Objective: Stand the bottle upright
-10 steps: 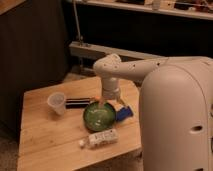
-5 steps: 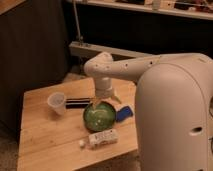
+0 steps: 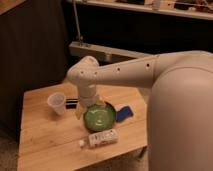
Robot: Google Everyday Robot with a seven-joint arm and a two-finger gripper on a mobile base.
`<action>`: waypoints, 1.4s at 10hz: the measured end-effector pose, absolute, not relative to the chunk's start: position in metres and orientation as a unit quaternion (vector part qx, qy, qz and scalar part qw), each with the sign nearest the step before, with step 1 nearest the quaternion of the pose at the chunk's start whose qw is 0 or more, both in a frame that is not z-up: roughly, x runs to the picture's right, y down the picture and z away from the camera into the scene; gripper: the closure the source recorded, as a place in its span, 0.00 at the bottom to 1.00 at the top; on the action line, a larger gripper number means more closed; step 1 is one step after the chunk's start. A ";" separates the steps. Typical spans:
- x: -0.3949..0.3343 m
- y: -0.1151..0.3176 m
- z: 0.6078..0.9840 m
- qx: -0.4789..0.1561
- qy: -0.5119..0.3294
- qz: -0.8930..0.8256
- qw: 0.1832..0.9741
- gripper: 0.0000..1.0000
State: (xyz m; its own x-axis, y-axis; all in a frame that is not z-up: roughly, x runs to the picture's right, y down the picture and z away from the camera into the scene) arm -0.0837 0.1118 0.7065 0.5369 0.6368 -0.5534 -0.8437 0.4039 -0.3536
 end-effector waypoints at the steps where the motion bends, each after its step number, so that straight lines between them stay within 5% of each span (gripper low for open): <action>1: -0.094 0.128 0.691 -0.316 0.155 0.425 0.834 0.20; 8: -0.099 0.139 0.682 -0.321 0.143 0.400 0.847 0.20; 14: -0.150 0.155 0.675 -0.326 -0.027 0.194 0.925 0.20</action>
